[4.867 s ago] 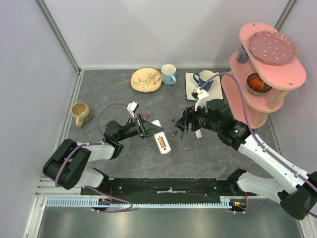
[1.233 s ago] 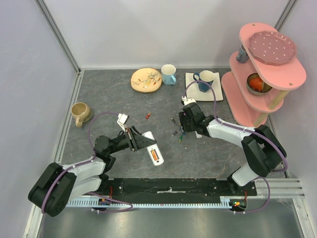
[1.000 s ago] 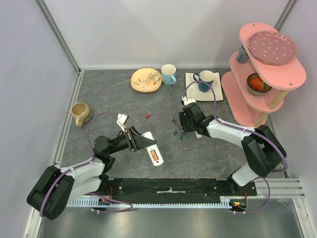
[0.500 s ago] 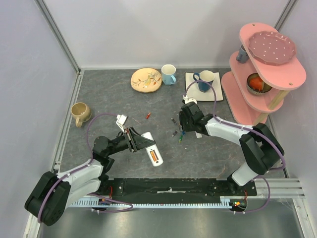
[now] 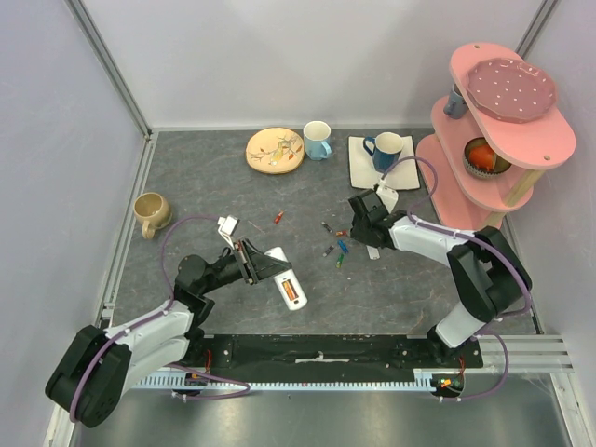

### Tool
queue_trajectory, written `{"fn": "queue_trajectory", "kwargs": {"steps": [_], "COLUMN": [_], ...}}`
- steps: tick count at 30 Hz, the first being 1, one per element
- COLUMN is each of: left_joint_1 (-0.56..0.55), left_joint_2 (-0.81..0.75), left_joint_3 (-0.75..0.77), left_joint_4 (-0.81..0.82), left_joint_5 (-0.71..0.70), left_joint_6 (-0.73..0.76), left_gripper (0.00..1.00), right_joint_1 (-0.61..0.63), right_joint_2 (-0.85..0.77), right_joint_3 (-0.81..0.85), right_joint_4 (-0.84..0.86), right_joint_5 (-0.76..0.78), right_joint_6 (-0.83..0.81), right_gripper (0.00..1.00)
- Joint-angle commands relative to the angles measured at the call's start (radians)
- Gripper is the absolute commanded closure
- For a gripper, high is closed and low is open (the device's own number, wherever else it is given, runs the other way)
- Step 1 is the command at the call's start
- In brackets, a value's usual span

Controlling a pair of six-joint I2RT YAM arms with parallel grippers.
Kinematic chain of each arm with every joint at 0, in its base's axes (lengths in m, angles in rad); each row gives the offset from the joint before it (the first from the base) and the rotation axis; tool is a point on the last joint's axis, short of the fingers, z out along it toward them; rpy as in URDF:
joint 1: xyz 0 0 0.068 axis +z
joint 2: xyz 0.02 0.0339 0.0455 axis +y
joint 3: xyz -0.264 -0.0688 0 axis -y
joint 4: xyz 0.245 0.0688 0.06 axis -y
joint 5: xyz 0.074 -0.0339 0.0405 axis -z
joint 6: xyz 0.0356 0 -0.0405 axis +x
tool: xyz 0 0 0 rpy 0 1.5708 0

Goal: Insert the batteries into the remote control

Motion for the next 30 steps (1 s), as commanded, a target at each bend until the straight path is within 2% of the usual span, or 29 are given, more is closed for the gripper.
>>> {"fn": "queue_trajectory", "kwargs": {"steps": [1,5,8,13,15,23,30], "left_joint_1": [0.004,0.004,0.004,0.004,0.004,0.004,0.004], "left_joint_2": [-0.029,-0.044,-0.050,-0.052,-0.052,-0.050,-0.024], "left_joint_3": [-0.012,-0.020,-0.023,-0.022,-0.025,-0.029,-0.031], "left_joint_4": [0.018,-0.005,-0.012,-0.043,-0.051,-0.064,-0.038], "left_joint_5": [-0.029,-0.047,-0.055,-0.063,-0.071,-0.083,-0.080], "left_joint_6": [0.028,0.030,0.030,0.028,0.027,0.022,0.007], "left_gripper": [0.98,0.98,0.98,0.98,0.98,0.98,0.98], "right_joint_1": [0.003,-0.002,0.000,0.000,-0.002,0.000,0.001], "right_joint_2": [0.008,0.034,0.076,0.148,0.162,0.165,0.142], "right_joint_3": [0.034,0.054,0.105,0.160,0.171,0.194,0.243], "right_joint_4": [-0.035,-0.080,-0.152,-0.268,-0.284,-0.305,-0.322], "right_joint_5": [0.123,0.168,0.205,0.228,0.222,0.217,0.182], "right_joint_6": [0.214,0.358,0.415,0.476,0.483,0.415,0.311], "right_gripper": [0.63,0.60,0.55,0.52,0.51,0.29,0.25]}}
